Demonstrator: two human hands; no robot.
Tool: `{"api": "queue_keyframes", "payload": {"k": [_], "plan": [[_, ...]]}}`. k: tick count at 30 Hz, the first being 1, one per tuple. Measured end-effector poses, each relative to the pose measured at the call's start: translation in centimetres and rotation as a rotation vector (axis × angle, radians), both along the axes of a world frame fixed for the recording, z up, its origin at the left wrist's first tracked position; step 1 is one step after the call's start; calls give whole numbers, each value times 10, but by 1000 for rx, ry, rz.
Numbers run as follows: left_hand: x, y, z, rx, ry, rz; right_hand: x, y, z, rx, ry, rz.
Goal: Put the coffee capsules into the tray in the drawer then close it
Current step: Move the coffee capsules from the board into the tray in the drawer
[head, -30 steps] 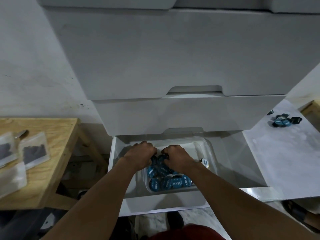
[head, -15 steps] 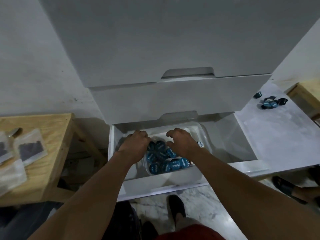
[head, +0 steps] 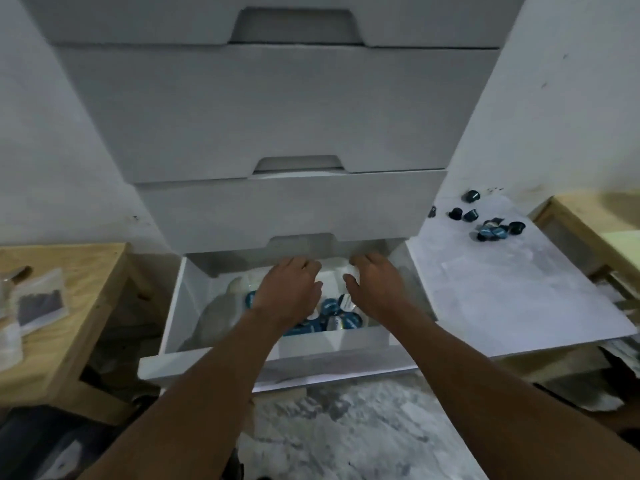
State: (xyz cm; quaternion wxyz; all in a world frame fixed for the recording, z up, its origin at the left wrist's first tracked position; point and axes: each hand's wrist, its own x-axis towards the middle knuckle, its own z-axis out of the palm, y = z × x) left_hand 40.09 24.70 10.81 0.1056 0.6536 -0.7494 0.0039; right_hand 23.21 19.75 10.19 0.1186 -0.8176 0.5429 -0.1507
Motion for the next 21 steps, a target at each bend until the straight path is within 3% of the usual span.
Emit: {"api": "queue_keyframes", "payload": {"k": [11, 21], "plan": [[-218, -32, 43, -184, -55, -90, -230, -10, 34, -125, 40, -127], [-336, -78, 43, -140, 13, -199, -336, -34, 31, -78, -1, -239]]}}
